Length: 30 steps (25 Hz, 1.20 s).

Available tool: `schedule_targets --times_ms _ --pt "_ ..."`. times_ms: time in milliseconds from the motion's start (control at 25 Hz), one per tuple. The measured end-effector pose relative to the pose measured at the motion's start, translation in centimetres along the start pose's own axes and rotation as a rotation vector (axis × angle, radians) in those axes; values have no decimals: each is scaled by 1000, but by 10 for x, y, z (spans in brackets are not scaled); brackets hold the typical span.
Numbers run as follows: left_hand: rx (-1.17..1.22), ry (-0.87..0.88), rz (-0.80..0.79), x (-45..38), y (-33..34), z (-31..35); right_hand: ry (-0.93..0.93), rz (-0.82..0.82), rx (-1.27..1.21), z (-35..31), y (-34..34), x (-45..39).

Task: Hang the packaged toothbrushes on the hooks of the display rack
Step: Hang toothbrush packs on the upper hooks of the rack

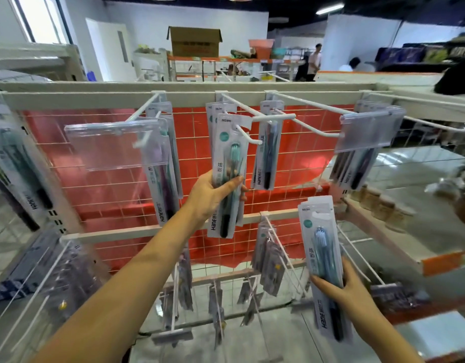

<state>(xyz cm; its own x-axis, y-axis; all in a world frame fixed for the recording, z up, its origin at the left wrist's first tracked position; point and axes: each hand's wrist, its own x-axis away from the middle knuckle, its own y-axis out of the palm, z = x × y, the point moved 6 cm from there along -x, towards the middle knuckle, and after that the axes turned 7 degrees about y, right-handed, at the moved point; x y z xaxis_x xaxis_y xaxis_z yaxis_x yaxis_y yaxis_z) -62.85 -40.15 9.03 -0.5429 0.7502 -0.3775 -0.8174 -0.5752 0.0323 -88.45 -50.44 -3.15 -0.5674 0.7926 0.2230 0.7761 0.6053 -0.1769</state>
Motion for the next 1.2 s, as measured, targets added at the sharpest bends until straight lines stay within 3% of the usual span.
schedule_targets --times_ms 240,680,880,960,1120,1200 --pt "-58 -74 -60 -7 17 -12 -11 17 -21 -1 3 7" --pt "-292 -12 152 -19 1 -23 10 1 -91 -12 15 6" --pt "-493 99 307 -27 -20 -26 83 -65 -272 -14 18 -1" --pt "-463 82 278 -35 -21 -23 90 -64 -325 -15 16 -3" --pt "-168 -15 28 -38 -2 -17 87 -51 -325 -12 13 -2" --pt "-100 -18 4 -35 3 -13 89 -35 -325 -11 10 -2"
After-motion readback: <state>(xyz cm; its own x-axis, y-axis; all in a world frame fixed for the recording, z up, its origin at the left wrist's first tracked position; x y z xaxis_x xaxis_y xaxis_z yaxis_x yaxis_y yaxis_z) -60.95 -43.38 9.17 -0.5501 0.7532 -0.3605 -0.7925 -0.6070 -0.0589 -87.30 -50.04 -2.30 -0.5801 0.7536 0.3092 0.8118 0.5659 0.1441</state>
